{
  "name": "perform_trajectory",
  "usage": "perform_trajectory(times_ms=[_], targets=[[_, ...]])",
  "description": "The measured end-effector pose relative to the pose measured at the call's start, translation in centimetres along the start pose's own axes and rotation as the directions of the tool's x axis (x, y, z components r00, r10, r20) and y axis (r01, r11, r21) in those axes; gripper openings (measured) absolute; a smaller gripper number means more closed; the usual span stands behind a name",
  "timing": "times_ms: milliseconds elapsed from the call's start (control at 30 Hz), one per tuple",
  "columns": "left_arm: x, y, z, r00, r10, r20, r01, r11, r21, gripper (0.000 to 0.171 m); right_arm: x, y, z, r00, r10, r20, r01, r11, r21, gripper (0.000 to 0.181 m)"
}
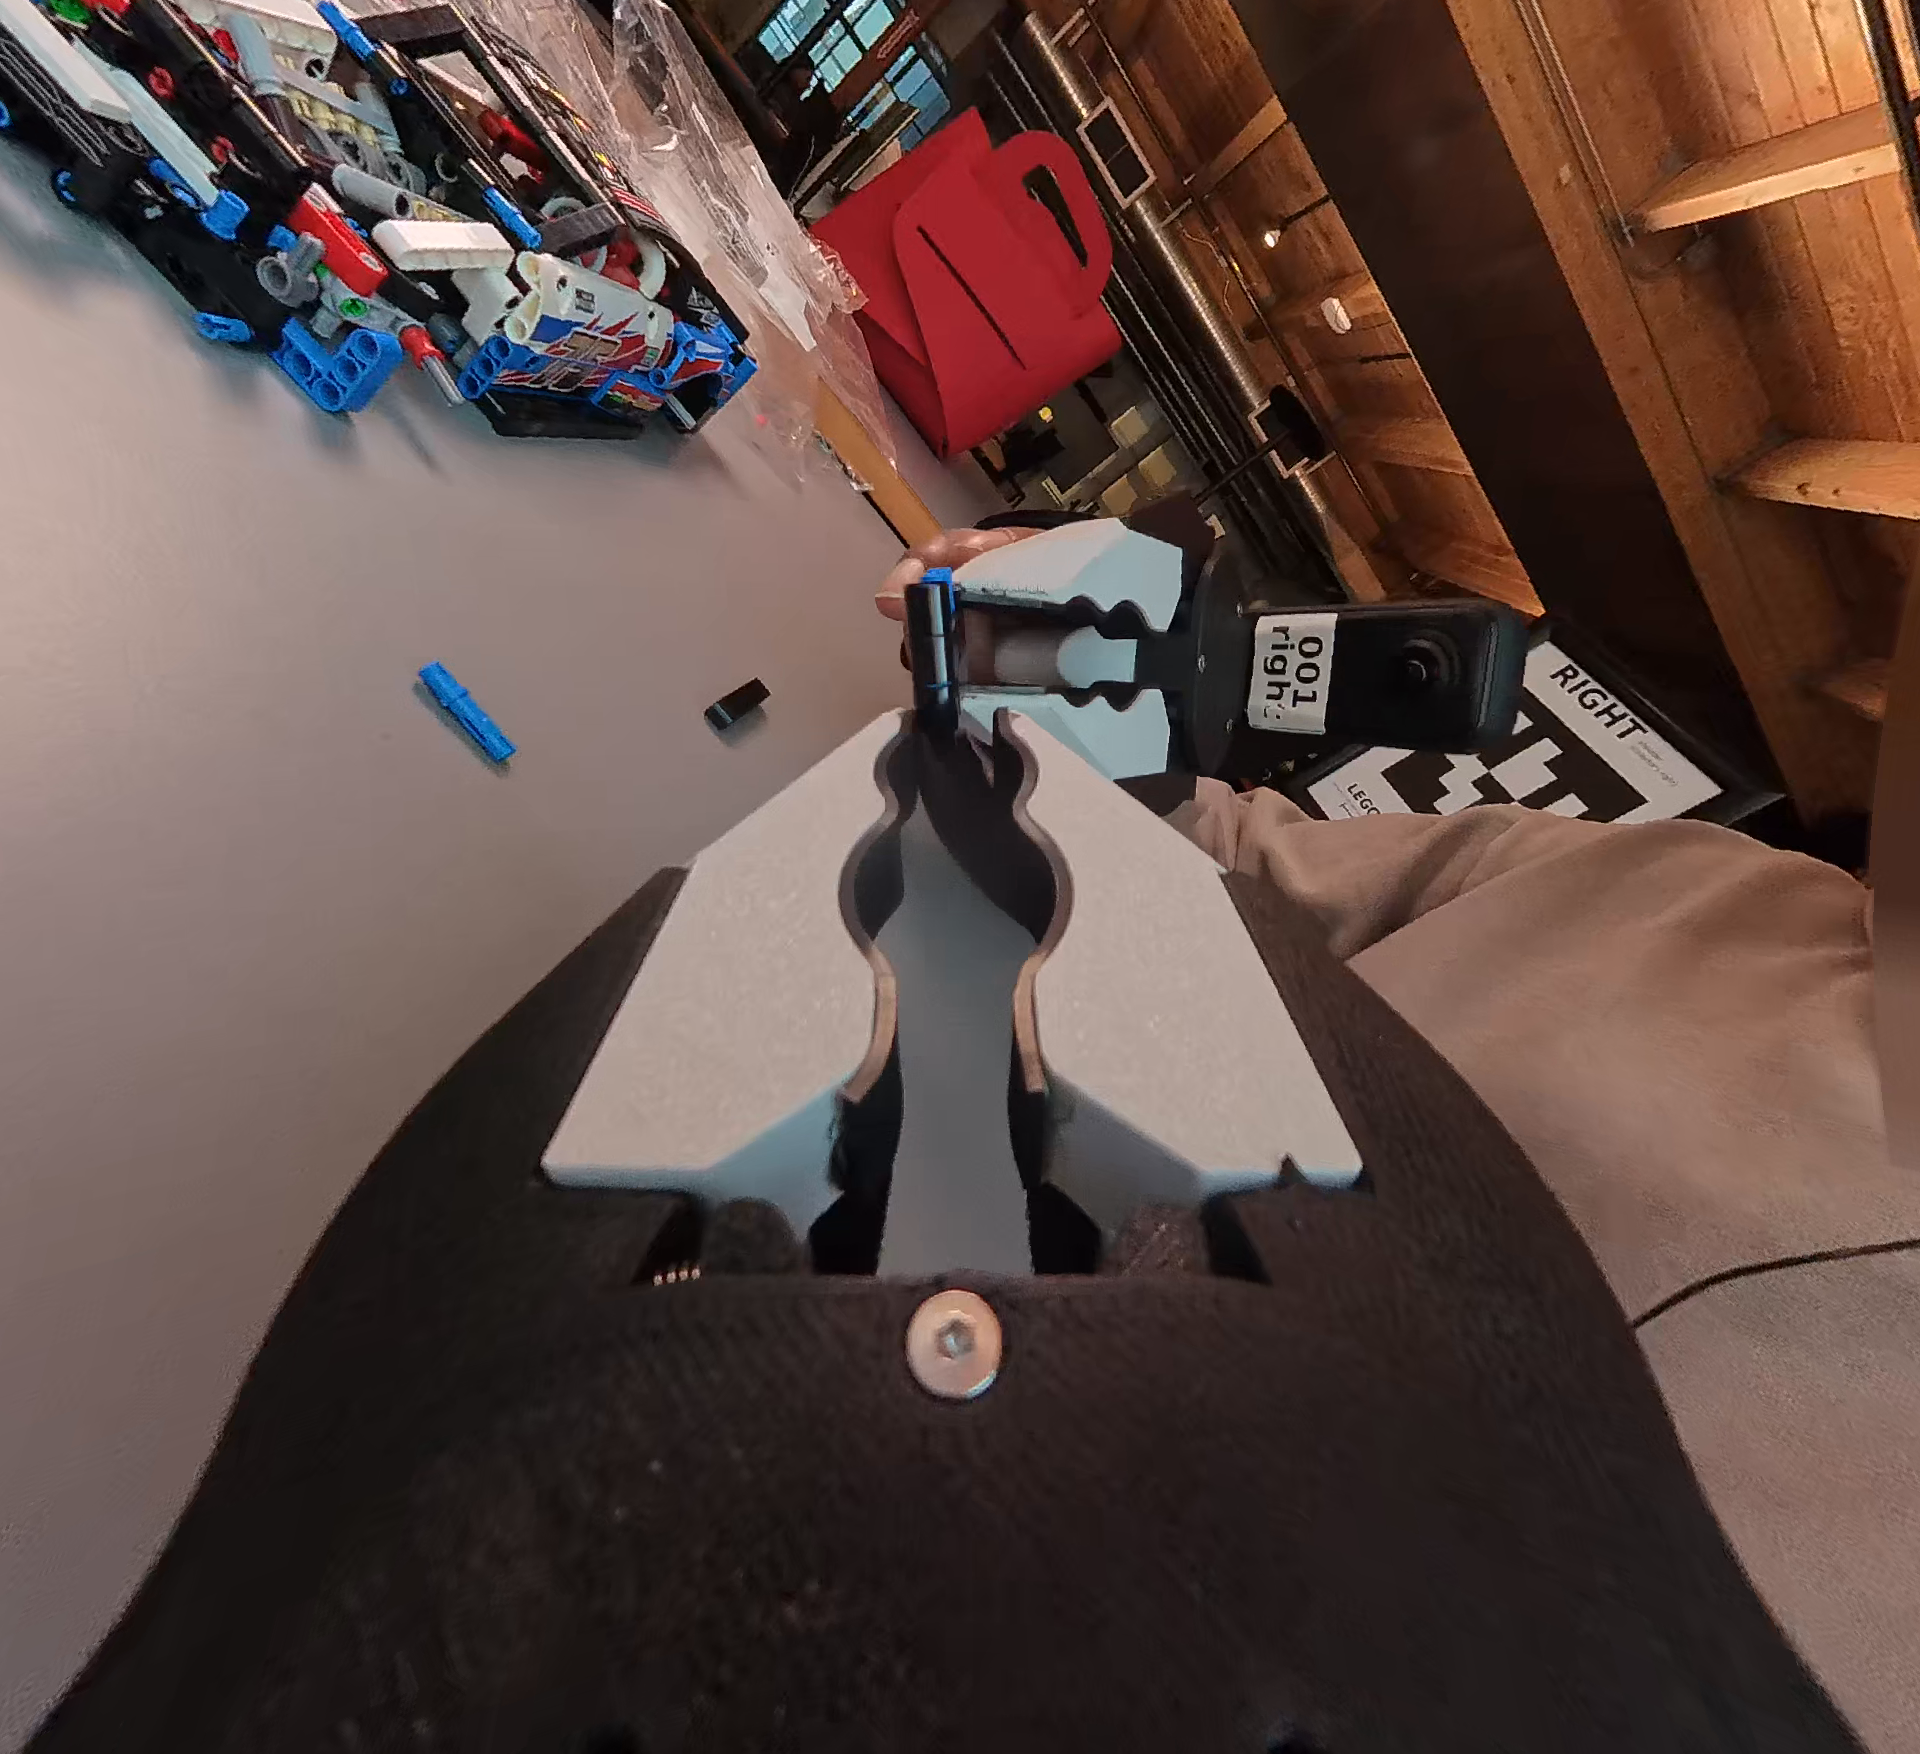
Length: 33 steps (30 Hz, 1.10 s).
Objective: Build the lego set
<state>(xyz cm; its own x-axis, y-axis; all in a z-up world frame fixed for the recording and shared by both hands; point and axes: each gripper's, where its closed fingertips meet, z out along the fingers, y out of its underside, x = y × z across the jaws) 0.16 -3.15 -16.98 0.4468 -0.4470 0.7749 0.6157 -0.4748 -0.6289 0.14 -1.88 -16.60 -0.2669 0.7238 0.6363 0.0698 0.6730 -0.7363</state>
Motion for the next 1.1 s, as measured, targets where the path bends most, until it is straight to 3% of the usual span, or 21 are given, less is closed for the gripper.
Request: perform_trajectory(times_ms=[167, 267, 367, 467, 600, 667, 767, 933, 1000, 1100], targets=[[-0.4, -1.4, -0.1, 0.997, 0.047, 0.055, -0.051, 0.995, 0.082, 0.005, 0.1, -0.2, 0.9, 0.996, -0.006, -0.089, 0.002, 0.999, -0.045, 0.014], [-0.4, -1.7, -0.6, 0.996, 0.067, 0.065, -0.073, 0.993, 0.089, 0.005, -0.4, -0.3, 1.1, 0.998, 0.017, -0.063, -0.019, 0.999, -0.031, 0.014], [-0.6, -2.0, -1.1, 0.996, 0.064, 0.069, -0.071, 0.993, 0.094, 0.005, -1.6, -0.6, 1.0, 0.988, 0.137, 0.067, -0.138, 0.990, 0.022, 0.014], [-0.6, -1.5, -1.2, 0.998, 0.049, 0.046, -0.052, 0.997, 0.066, 0.005, -0.3, -0.9, 0.4, 0.949, 0.302, 0.089, -0.309, 0.948, 0.075, 0.018], [0.4, 0.2, -0.2, 0.992, 0.125, 0.010, -0.124, 0.991, -0.041, 0.005, -0.6, -0.5, 0.4, 0.836, 0.504, 0.217, -0.522, 0.853, 0.029, 0.025], [0.6, 1.0, 0.2, 0.987, 0.162, 0.008, -0.161, 0.983, -0.085, 0.006, -2.1, -0.8, 0.2, 0.761, 0.561, 0.327, -0.589, 0.808, -0.016, 0.013], [0.8, 1.1, 0.2, 0.988, 0.154, -0.012, -0.154, 0.984, -0.087, 0.006, -2.3, -1.1, -0.2, 0.683, 0.621, 0.384, -0.656, 0.753, -0.051, 0.009], [0.5, 0.5, 0.0, 0.987, 0.160, 0.008, -0.159, 0.985, -0.062, 0.007, -2.2, -1.0, 0.0, 0.476, 0.775, 0.415, -0.813, 0.568, -0.128, 0.003], [0.4, 0.5, -0.1, 0.986, 0.168, 0.016, -0.166, 0.984, -0.067, 0.006, -2.7, -0.7, 0.1, 0.437, 0.794, 0.423, -0.822, 0.544, -0.171, 0.003], [0.7, 0.7, -0.1, 0.991, 0.136, -0.017, -0.137, 0.987, -0.082, 0.005, -3.1, -0.6, -0.2, 0.446, 0.776, 0.446, -0.800, 0.569, -0.191, 0.003]])
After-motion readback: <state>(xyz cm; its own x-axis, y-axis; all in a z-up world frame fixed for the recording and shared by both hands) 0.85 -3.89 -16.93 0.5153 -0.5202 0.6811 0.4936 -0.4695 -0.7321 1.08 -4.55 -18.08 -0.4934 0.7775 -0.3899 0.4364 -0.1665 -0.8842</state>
